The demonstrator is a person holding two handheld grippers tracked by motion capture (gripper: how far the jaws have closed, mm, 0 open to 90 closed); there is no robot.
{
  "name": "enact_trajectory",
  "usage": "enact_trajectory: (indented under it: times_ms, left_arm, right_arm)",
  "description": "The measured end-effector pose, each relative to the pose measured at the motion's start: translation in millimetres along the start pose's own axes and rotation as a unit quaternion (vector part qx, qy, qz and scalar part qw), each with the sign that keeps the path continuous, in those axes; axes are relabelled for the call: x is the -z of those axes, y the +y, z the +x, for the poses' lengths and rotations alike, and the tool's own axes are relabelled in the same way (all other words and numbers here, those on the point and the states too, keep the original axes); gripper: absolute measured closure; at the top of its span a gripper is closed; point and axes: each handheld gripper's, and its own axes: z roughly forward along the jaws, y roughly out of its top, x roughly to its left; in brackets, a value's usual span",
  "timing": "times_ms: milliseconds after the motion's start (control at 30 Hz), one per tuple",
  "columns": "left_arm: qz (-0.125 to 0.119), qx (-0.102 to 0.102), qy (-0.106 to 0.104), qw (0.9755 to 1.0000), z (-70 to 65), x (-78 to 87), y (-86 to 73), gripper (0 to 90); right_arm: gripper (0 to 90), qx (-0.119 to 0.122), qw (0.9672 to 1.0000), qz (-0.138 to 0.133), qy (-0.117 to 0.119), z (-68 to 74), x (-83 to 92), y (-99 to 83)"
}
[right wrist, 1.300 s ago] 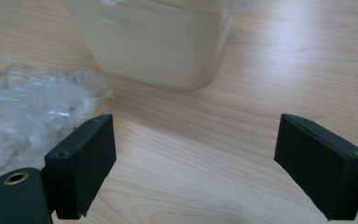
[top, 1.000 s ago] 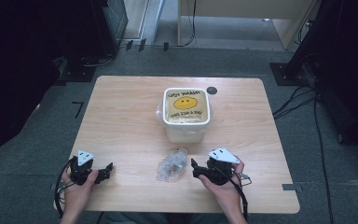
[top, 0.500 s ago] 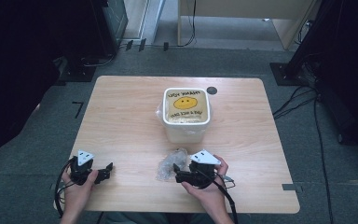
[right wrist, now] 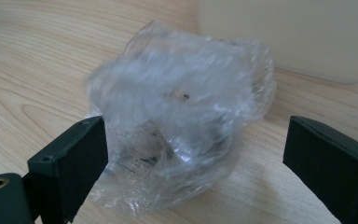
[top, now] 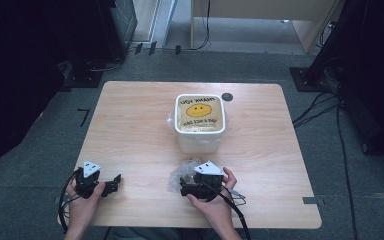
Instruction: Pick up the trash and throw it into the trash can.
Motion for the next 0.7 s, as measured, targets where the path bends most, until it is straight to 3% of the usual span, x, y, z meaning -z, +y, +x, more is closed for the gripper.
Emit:
enact_trajectory:
  times_ms: [200,233,267,300,333,367,433,500,700]
  left_arm:
    - [0.000,0.000,0.000,1.0000,0.0,0.0,0.0,4.7]
    - [0.000,0.000,0.000,1.0000,0.0,0.0,0.0,4.6]
    - [0.000,0.000,0.000,1.0000,0.0,0.0,0.0,4.6]
    - [0.000,0.000,0.000,1.0000,0.0,0.0,0.0,4.7]
    - [0.000,0.000,0.000,1.0000,0.0,0.0,0.0,4.7]
    - [0.000,0.000,0.000,1.0000,0.0,0.0,0.0,4.7]
    - [0.000,0.000,0.000,1.0000,0.0,0.0,0.0,4.7]
    - [0.000,0.000,0.000,1.0000,0.0,0.0,0.0,4.7]
    - [0.000,0.000,0.000,1.0000,0.0,0.0,0.0,4.7]
  right_arm:
    - [28.7,0.026,0.9994,-0.007,-0.021,4.7,-7.5,-7.9]
    - [28.7,0.026,0.9994,-0.007,-0.021,4.7,-7.5,-7.9]
    - [30.2,0.027,0.9995,-0.004,-0.018,4.3,-8.9,-9.2]
    - [45.5,0.012,0.9999,0.004,0.011,-0.1,-10.6,-10.3]
    - [45.5,0.012,0.9999,0.004,0.011,-0.1,-10.6,-10.3]
    - [50.2,-0.004,0.9991,0.008,0.040,-4.9,-10.7,-10.8]
    - [51.5,-0.003,0.9993,0.007,0.036,-5.3,-10.2,-10.8]
    - [63.4,0.001,0.9990,0.003,0.044,-6.7,-8.1,-11.2]
    - [66.3,0.005,0.9990,-0.020,0.040,-6.0,-1.7,-11.1]
